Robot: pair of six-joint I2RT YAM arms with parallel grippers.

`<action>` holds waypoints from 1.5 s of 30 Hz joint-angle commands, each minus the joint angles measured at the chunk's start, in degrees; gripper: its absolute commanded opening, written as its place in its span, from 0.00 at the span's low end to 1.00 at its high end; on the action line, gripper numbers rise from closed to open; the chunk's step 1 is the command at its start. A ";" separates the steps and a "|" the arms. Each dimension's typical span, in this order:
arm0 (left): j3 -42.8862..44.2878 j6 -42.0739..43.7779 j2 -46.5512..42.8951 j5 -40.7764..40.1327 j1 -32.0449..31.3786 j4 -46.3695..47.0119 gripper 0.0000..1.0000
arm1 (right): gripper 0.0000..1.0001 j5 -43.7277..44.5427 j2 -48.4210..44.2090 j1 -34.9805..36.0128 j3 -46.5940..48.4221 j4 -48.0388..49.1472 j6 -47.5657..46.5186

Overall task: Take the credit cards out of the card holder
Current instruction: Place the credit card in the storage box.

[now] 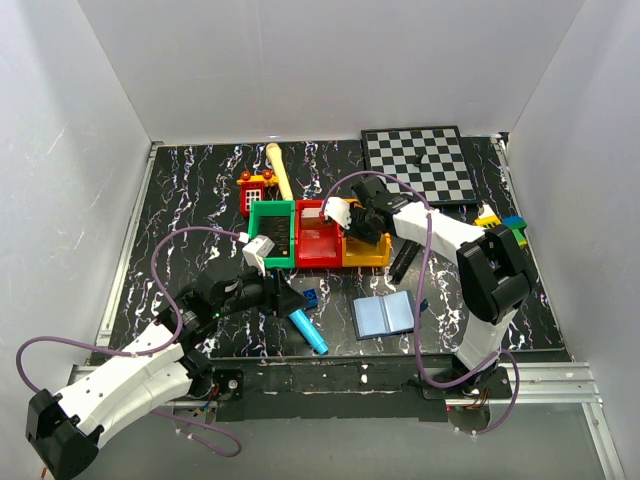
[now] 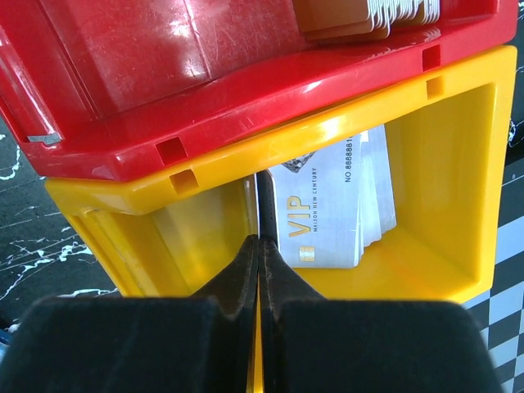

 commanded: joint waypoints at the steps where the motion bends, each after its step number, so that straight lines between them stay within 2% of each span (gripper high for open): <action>1: -0.33 -0.04 0.02 0.84 0.21 0.89 0.52 | 0.01 0.81 1.61 -0.16 2.22 -1.52 -1.79; 10: -0.33 -0.04 0.47 1.80 0.30 1.50 0.51 | 0.01 1.87 1.17 -0.16 3.19 -2.41 -5.93; 19: -0.41 -0.21 0.29 1.98 0.21 1.50 0.52 | 0.01 2.39 2.23 -0.16 4.59 -2.50 -5.23; 27: -0.33 -0.13 0.99 1.98 0.21 1.59 0.52 | 0.11 5.47 2.14 -0.07 5.30 -1.09 -4.26; 28: -0.33 -0.13 0.99 2.07 0.21 1.50 0.52 | 0.17 5.55 2.22 -0.16 5.38 -1.00 -4.26; 30: -0.33 -0.13 0.99 2.07 0.21 1.59 0.52 | 0.18 5.82 2.40 -0.16 5.73 -0.91 -4.00; 31: -0.41 -0.21 0.90 2.07 0.30 1.59 0.52 | 0.25 5.82 2.40 -0.16 5.91 -0.83 -3.91; 45: -0.59 -0.39 0.90 1.98 0.30 1.59 0.52 | 0.26 7.57 1.79 0.46 7.84 1.01 -0.49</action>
